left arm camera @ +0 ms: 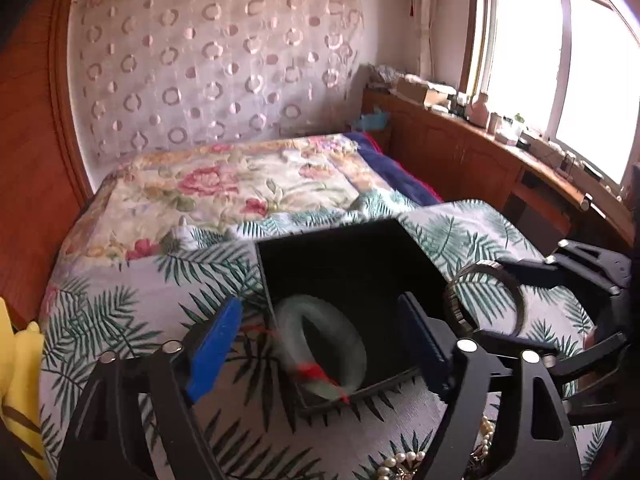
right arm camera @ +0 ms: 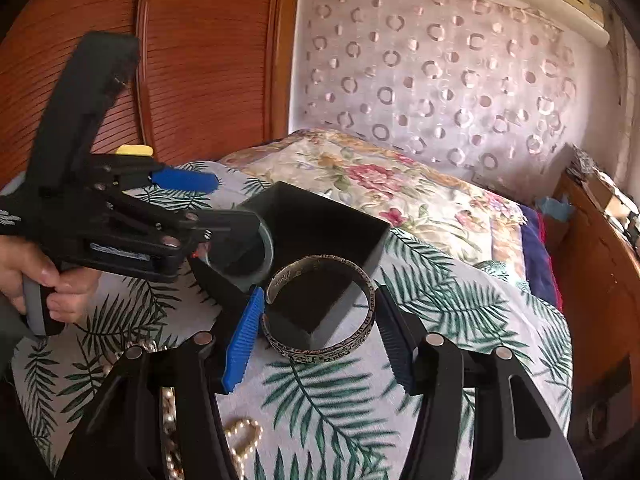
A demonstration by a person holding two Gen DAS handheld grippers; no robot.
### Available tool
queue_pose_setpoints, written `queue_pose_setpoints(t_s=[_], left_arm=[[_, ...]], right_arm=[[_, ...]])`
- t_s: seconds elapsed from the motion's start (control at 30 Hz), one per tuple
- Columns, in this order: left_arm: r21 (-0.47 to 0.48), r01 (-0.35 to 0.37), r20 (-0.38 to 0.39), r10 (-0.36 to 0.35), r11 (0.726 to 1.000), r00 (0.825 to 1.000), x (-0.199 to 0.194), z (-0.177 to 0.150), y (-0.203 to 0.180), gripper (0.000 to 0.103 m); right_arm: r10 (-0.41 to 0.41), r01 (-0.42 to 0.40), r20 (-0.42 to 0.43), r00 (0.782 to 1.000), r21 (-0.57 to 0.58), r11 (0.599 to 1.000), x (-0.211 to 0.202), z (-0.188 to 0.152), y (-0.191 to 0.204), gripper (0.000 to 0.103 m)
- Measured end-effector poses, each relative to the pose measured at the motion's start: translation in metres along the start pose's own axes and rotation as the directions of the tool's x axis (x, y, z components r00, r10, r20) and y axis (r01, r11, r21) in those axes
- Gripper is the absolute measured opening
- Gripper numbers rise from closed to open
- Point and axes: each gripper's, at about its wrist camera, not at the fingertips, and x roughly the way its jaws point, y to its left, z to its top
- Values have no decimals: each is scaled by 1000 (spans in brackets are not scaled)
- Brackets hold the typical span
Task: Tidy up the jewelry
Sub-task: 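Lower jade bangle into black box with left tool while right tool drops metal bangle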
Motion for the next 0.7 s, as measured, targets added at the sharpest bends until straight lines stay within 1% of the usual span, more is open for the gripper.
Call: queue_pose_setpoints(t_s=[0.13,0.2,0.37,0.43,0.47,0.5,0.6,0.7], left_arm=[[-30,4,32,-4,1000,999,-14,2,12,79],[-36,2,55,0,999,998,-23,2,17,83],[-34,-34,94,37,999,995,-41,-5,24,88],[-29,-44,108,47,999,993,-48,-12,27,92],[-30,-48,116,51,998,992,-51,-15,29,95],[-33,-55,126,59,998,990,-55,-18,31,95],[-45,-62,126,67,997,990,-60,-28,34,95],[-52,-65,117,71,997,991,-65,-40,38,95]], right_arm=[[12,-12,-11,1000,-15,1000,14,8,7,59],[12,-13,-25,1000,-27,1000,22,13,13,59],[17,-18,-59,998,-17,1000,39,18,15,60],[13,-14,-64,998,-10,1000,43,18,14,60],[13,-14,-63,998,-7,1000,43,18,13,60],[17,-17,-63,998,0,1000,43,19,13,60],[19,-18,-53,998,17,1000,35,17,14,61],[14,-13,-30,999,27,1000,17,11,14,61]])
